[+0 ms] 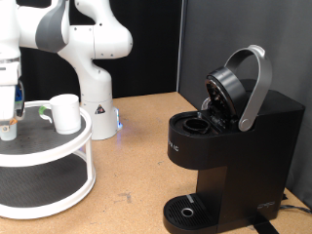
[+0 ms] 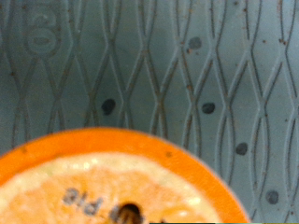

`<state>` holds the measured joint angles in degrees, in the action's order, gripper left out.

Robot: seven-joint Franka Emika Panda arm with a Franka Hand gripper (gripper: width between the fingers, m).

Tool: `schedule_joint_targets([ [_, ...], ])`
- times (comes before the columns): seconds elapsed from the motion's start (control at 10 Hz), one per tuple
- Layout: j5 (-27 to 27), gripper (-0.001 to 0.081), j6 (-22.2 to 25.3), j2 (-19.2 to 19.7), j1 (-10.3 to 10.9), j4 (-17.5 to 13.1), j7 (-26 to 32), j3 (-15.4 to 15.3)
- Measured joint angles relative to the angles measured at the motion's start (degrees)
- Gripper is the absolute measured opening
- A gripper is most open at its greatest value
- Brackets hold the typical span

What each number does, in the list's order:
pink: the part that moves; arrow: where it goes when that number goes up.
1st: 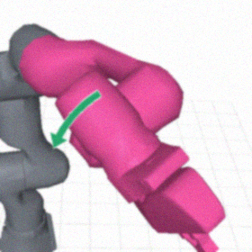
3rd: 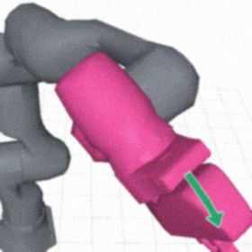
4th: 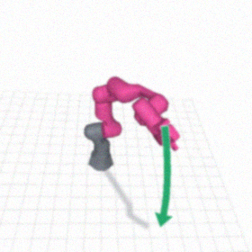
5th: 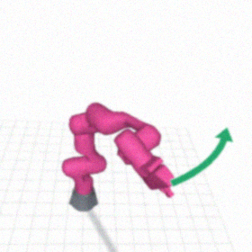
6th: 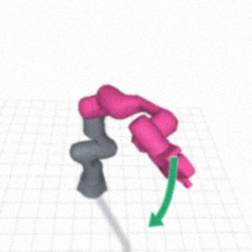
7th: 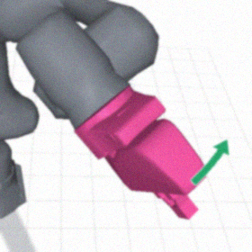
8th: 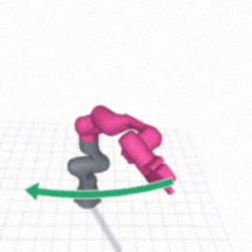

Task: Make a cup of coffee with the keurig machine

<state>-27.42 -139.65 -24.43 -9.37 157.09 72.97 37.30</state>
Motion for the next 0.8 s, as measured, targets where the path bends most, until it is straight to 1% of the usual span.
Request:
schedule_joint_targets([
  [0.1, 0.0, 0.0709, -0.2, 0.4, 0.0, 0.0, -0.5, 0.0],
  [0.2, 0.0, 0.0709, -0.4, 0.7, 0.0, -0.1, -0.8, 0.0],
  [0.3, 0.0, 0.0526, -0.4, 0.9, 0.0, -0.2, -1.1, 0.0],
  [0.4, 0.0, 0.0405, -0.4, 1.0, 0.0, -0.4, -1.3, 0.0],
  [0.7, 0.2, 0.0397, -0.1, 1.5, 0.1, -0.8, -1.2, -0.1],
  [0.8, 0.8, 0.0396, 0.8, 1.4, 0.2, -1.1, -0.8, -0.1],
])
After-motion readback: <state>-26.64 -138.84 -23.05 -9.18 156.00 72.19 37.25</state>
